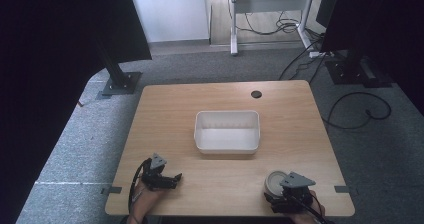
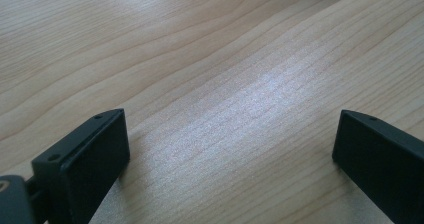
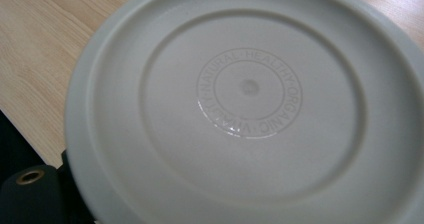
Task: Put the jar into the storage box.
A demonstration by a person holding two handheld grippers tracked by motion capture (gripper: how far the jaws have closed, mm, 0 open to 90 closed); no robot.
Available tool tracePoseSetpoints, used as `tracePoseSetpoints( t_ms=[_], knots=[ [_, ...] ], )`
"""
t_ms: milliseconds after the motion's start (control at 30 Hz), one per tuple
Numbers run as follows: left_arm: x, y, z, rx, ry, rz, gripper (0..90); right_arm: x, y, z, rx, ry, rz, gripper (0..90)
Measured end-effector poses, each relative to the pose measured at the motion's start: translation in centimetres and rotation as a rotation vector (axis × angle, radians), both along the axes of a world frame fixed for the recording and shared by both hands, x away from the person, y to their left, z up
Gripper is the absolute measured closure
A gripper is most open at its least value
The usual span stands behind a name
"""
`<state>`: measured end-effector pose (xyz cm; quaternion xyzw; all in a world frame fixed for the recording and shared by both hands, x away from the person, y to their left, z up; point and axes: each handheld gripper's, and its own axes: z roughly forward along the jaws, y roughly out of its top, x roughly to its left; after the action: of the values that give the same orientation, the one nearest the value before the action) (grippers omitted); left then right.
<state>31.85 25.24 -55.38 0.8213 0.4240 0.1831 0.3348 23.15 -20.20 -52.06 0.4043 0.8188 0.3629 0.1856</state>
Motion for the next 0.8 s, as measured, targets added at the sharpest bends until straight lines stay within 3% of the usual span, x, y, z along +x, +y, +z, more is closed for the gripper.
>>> tracePoseSetpoints(
  t_ms=[800],
  knots=[
    [0.0, 0.0, 0.0, -0.001, -0.001, 0.003, 1.4, 2.5, 2.5, 1.3, 0.018, -0.027, 0.042, 9.4]
  ],
)
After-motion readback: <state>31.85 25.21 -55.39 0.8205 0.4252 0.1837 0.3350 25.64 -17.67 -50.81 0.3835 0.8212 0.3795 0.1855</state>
